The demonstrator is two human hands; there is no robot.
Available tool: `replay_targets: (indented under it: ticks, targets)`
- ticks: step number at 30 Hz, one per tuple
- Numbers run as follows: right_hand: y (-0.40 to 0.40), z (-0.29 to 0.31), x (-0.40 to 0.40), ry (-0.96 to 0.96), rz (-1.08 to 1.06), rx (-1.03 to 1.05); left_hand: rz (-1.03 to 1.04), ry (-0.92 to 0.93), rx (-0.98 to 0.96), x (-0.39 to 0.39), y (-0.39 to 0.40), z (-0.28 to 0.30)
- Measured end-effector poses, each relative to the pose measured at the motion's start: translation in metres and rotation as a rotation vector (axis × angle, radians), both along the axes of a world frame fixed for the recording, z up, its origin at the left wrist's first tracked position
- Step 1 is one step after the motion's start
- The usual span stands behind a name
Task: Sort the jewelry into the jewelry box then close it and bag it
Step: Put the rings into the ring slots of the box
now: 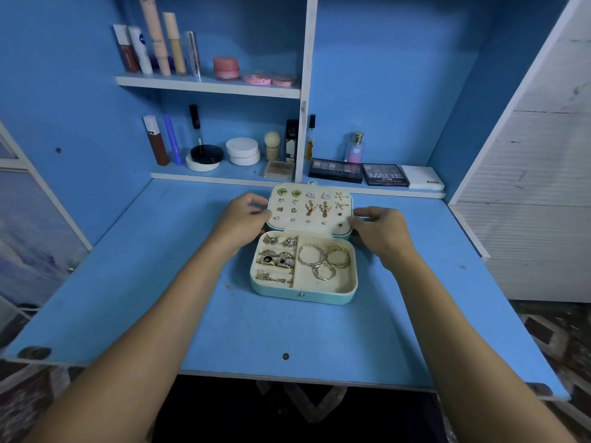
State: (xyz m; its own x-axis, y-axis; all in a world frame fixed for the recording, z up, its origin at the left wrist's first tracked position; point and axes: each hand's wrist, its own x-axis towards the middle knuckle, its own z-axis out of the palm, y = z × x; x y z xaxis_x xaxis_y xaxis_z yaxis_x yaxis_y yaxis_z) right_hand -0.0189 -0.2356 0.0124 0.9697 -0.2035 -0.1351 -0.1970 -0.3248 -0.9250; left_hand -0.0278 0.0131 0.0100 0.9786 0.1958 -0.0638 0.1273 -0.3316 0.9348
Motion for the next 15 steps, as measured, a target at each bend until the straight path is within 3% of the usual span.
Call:
replay_targets:
  ticks: [7,15]
  targets:
    - [-0.009,0.004,-0.013,-0.112,0.064,0.111,-0.02,-0.154,0.05,-0.008,0.0,0.003]
    - [-0.011,0.011,-0.034,-0.415,0.177,-0.108,-0.116,-0.348,0.164,-0.024,0.009,0.005]
